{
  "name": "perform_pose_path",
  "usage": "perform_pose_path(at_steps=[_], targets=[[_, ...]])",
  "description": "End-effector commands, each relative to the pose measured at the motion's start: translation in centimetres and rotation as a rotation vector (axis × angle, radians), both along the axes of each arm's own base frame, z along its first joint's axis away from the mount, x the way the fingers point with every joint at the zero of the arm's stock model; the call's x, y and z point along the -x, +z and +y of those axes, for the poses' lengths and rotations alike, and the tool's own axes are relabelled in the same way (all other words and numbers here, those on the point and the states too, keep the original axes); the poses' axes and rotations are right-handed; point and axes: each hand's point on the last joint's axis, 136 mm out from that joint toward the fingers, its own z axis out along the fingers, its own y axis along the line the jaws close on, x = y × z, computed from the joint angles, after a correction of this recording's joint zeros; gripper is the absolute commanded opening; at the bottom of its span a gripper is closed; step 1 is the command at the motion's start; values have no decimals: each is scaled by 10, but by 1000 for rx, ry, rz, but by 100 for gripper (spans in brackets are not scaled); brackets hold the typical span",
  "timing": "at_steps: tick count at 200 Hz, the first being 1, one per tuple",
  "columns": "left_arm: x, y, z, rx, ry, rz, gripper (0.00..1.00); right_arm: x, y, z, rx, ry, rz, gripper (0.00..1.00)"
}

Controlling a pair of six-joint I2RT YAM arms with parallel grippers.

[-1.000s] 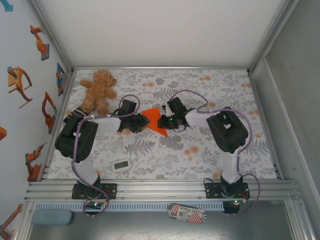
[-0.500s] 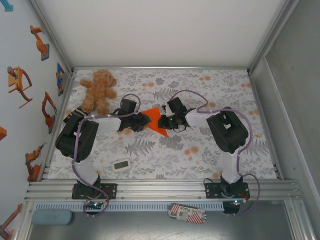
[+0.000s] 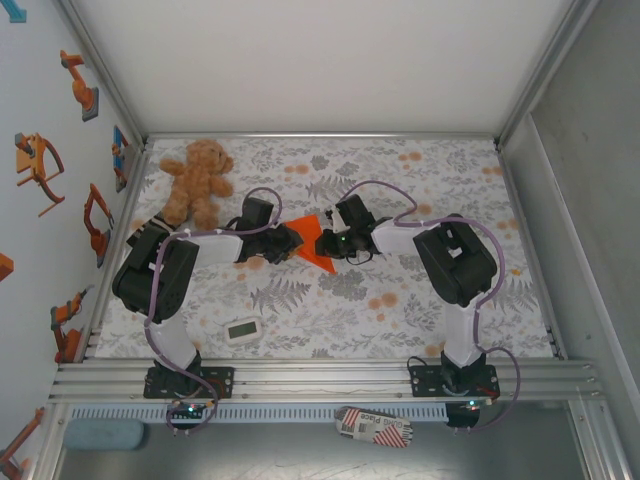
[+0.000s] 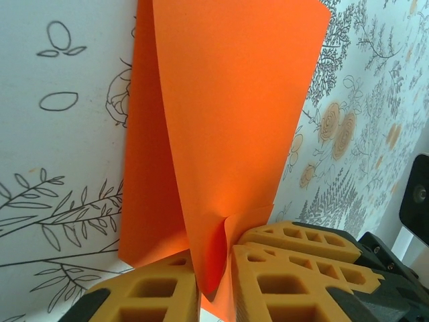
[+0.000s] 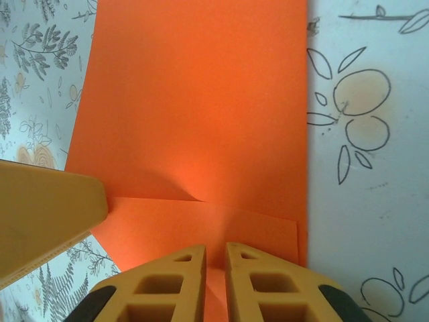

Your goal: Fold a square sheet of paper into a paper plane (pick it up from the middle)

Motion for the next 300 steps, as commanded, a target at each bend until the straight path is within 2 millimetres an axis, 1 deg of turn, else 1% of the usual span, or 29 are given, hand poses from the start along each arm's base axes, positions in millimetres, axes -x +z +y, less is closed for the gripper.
perform_pose_path(at_steps=[1, 22, 34, 40, 59, 86, 121, 138, 167, 175, 195, 212, 255, 300], targets=[[5, -8, -1, -9, -27, 10, 16, 5, -6, -13, 21, -33, 32, 17], [5, -8, 0, -15, -24, 8, 12, 0, 4, -14, 4, -46, 7, 19], [4, -7, 1, -17, -20, 3, 11, -3, 10, -18, 8, -57, -28, 22], [4, -7, 2, -19, -17, 0, 10, -5, 14, -20, 9, -64, -51, 25], [1, -3, 3, -25, -10, -8, 9, -10, 25, -29, 29, -79, -137, 32], [-2, 4, 3, -43, -11, -18, 6, -11, 37, -43, 73, -68, -256, 37], [-6, 11, 3, -51, 5, -10, 5, -6, 45, -52, 133, -10, -360, 37], [-6, 16, 2, -49, 14, -2, 5, -3, 48, -49, 157, 39, -408, 36], [-7, 26, 1, -53, 24, 12, 5, 6, 47, -35, 268, 144, -492, 35], [-8, 27, 0, -53, 25, 16, 5, 8, 43, -30, 290, 173, -497, 34], [-8, 31, -2, -50, 24, 25, 6, 13, 37, -17, 321, 226, -508, 33], [-9, 34, -3, -50, 22, 26, 6, 14, 33, -10, 332, 238, -514, 33], [-8, 37, -4, -52, 22, 33, 7, 8, 25, -1, 354, 237, -511, 30], [-7, 36, -3, -53, 25, 43, 7, 9, 16, -4, 407, 249, -521, 30]])
